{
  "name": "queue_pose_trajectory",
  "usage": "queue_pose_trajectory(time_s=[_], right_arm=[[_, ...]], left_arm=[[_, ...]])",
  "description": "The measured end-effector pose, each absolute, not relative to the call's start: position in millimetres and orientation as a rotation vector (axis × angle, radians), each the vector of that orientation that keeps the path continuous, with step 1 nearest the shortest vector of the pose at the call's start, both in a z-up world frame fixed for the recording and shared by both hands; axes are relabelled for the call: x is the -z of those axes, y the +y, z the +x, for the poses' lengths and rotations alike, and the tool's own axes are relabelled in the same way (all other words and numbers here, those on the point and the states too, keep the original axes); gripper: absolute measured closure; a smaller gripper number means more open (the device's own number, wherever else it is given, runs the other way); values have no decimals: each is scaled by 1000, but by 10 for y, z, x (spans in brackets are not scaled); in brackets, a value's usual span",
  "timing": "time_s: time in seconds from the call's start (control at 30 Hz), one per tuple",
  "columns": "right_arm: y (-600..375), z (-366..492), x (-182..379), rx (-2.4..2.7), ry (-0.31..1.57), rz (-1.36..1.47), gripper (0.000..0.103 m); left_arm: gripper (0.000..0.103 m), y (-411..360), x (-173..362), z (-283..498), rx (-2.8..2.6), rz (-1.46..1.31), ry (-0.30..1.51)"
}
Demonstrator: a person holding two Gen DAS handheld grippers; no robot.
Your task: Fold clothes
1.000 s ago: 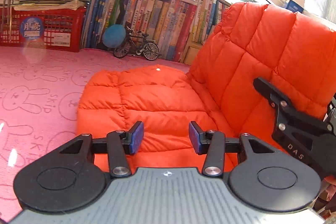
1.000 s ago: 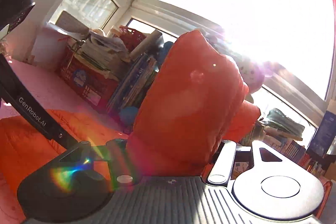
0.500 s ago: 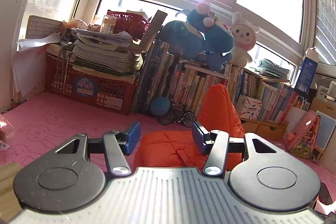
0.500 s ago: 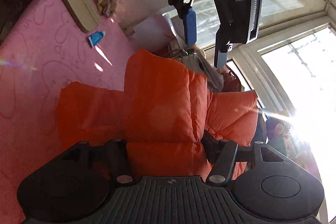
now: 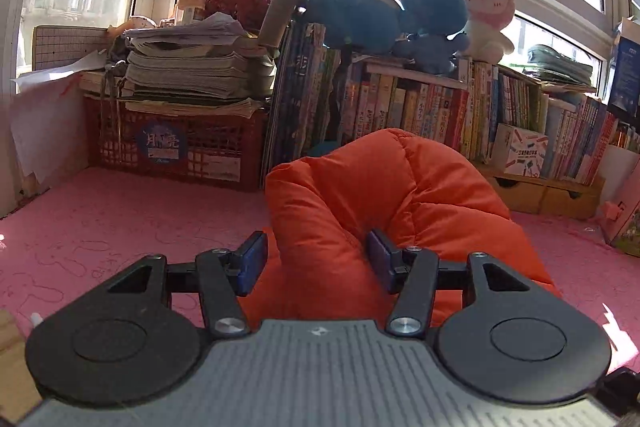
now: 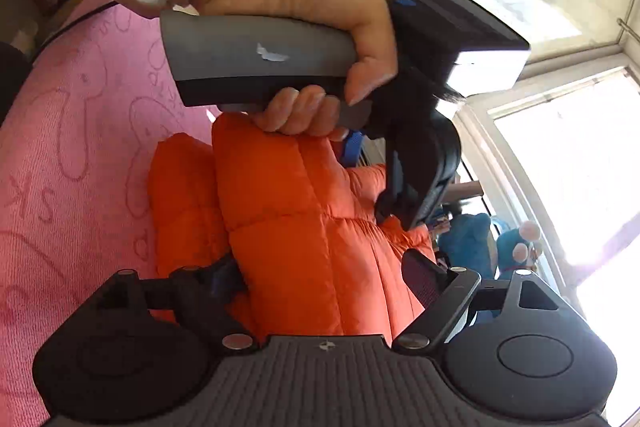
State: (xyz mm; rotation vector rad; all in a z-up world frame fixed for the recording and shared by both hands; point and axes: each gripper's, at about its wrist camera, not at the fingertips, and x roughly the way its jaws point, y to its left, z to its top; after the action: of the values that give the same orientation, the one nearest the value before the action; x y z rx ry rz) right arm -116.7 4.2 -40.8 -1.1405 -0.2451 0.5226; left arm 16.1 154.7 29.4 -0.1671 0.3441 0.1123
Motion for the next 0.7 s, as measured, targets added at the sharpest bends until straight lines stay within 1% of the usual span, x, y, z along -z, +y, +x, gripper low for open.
queue_pose_trajectory(time_s=[0.07, 0.3, 0.4, 0.53, 0.6, 0.67, 0.7], right_arm=[[-205, -1163, 333, -468, -154, -985, 13], [-913, -920, 27, -328, 173, -360, 13], [-1008, -772, 10, -332, 255, -245, 13], [-662, -537, 49, -351, 267, -265, 14], [-494, -395, 67, -344, 306, -281, 18], [-454, -282, 80, -344, 356, -251, 40], [-493, -287, 84, -318, 354, -230, 43]], left_arm=[[48, 1559, -246, 140, -132, -159, 348], [47, 1520, -145, 70, -212, -109, 356], [47, 1527, -113, 45, -235, -110, 364], [43, 1576, -81, 75, -245, -153, 376], [42, 1589, -61, 101, -247, -167, 378], [41, 1571, -35, 115, -250, -158, 379], [41, 1553, -21, 122, -254, -150, 380]])
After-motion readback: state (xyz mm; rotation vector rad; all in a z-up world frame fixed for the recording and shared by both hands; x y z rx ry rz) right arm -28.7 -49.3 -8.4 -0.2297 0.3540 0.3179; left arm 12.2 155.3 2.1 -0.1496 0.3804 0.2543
